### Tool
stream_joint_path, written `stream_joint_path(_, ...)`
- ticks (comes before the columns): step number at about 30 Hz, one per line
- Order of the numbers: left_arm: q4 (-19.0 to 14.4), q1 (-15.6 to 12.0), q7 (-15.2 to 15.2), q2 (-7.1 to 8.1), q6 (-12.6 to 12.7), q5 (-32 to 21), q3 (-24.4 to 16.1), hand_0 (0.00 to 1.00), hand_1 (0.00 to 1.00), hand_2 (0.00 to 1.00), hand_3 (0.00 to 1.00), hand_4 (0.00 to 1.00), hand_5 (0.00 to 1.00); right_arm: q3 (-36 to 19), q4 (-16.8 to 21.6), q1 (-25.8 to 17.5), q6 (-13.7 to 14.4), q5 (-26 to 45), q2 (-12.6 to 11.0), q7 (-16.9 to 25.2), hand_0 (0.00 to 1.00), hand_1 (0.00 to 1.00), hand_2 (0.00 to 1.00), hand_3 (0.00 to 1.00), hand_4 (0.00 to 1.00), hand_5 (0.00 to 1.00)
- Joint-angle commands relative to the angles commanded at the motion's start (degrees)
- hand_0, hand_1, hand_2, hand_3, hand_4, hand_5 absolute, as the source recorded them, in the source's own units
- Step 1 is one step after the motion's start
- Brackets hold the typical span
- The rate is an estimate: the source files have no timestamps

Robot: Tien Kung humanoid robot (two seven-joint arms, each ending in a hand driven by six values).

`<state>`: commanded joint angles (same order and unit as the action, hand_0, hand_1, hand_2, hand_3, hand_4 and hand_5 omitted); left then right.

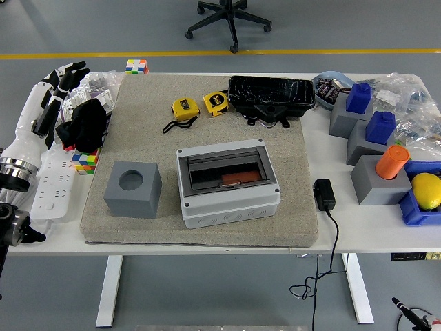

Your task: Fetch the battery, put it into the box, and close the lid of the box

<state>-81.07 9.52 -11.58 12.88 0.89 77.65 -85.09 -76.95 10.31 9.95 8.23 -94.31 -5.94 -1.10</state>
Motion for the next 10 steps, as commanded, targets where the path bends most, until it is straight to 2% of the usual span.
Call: stream_joint_path(10,-0.1,-0.1,0.0,-0.28,0.3,-0.1,0.0,0.879,0.884,0.827,0.818,0.998,0.998,-1.7,0.0,0.1,-0.1,-1.2,0.7,-0.2,0.901,0.867,0.823,0.838,0.998,0.998)
